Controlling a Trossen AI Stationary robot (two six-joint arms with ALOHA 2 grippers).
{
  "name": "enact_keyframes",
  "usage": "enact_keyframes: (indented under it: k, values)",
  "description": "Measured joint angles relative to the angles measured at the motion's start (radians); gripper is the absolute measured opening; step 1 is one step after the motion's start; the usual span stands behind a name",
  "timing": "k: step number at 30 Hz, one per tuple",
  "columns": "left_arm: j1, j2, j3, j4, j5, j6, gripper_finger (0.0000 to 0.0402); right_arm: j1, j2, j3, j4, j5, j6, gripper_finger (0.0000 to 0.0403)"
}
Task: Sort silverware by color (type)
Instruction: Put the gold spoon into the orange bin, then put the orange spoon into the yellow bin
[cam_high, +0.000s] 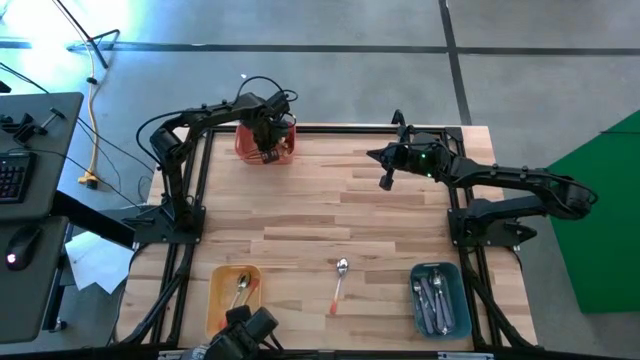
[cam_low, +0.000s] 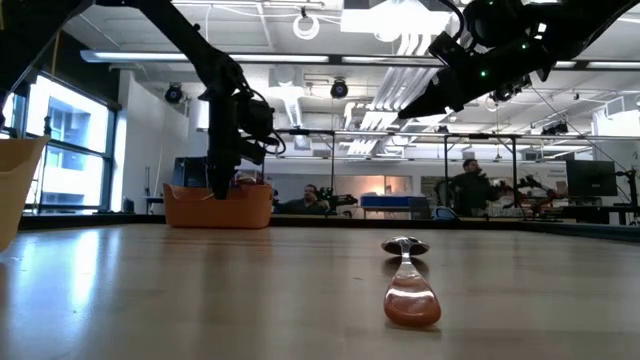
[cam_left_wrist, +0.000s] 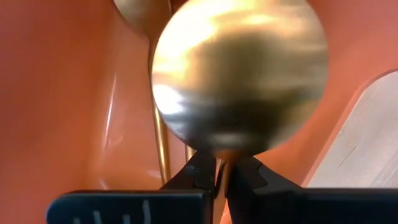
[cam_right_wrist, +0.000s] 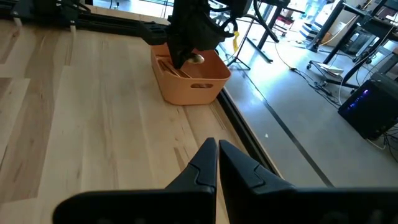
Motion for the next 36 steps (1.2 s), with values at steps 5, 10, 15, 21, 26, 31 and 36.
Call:
enact_keyframes:
  k: [5, 10, 15, 21, 26, 31, 36]
  values:
    - [0.000, 0.000, 0.000, 0.000, 0.000, -0.007, 0.0025, 0.000, 0.000, 0.000, 0.001, 0.000, 0.000, 0.0000]
    - [0.000, 0.000, 0.000, 0.001, 0.000, -0.033, 0.0055, 0.000, 0.000, 0.000, 0.009, 0.000, 0.003, 0.0000]
    - [-0.002, -0.018, 0.000, 0.005, -0.038, -0.045, 0.0095, 0.000, 0.000, 0.000, 0.019, 0.000, 0.004, 0.0000]
    - [-0.016, -0.124, 0.000, -0.003, -0.129, -0.048, 0.0120, 0.000, 0.000, 0.000, 0.021, -0.011, 0.025, 0.0000]
    - [-0.049, -0.255, -0.012, 0.031, -0.103, -0.112, 0.0108, 0.001, 0.000, 0.000, 0.023, -0.080, 0.060, 0.0000]
    - [-0.109, -0.410, -0.152, 0.203, -0.031, -0.132, 0.0088, 0.001, 0.000, 0.000, 0.023, -0.112, 0.124, 0.0000]
    - [-0.206, -0.560, -0.375, 0.440, 0.044, -0.159, 0.0069, 0.044, 0.000, 0.000, 0.023, -0.128, 0.192, 0.0000]
